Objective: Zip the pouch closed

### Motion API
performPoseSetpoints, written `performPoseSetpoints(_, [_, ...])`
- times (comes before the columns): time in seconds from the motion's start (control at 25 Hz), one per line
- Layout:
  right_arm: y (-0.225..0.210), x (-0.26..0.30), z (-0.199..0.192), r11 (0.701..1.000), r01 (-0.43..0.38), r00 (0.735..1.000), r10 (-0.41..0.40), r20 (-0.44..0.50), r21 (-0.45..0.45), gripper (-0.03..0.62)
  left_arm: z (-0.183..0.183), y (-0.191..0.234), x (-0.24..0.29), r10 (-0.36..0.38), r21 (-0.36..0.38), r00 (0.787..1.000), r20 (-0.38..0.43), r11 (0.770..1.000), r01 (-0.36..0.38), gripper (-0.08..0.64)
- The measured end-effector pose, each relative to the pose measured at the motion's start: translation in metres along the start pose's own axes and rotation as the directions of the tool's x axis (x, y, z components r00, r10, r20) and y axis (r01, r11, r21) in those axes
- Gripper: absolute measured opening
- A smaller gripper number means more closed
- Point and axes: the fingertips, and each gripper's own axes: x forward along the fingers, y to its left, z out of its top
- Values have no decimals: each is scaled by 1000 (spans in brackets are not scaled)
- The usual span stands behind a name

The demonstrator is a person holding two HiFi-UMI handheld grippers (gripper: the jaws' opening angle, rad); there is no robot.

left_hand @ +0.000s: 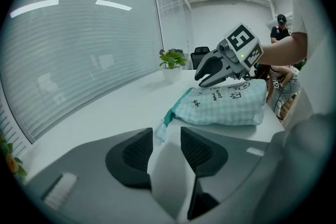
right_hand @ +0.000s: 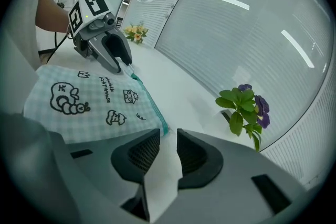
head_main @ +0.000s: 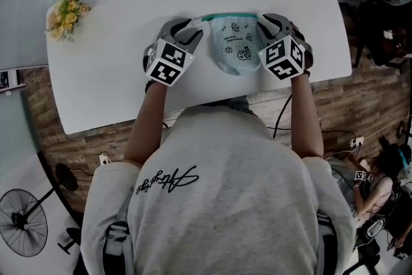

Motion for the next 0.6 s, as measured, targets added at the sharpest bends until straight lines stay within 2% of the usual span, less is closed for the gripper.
performPoseSetpoints(0.2, [-1,-18,6,999,27,999,-29,45,47,120,16,-8,-16,10,-41,998,69,999,-7,167])
performPoseSetpoints(0.32, [-4,-31,13,992,37,993,-49,104,119,124,26,-11,-28,22,-69,993,119,998,-13,169])
performPoseSetpoints(0.48, [-4,-50,28,972,5,975,-57,216,235,127,44,-14,-42,31,-105,981,192,994,-11,170])
performPoseSetpoints(0.6, [-6,-65,42,959,-14,957,-70,283,283,129,58,-13,-54,45,-114,970,239,993,-18,170])
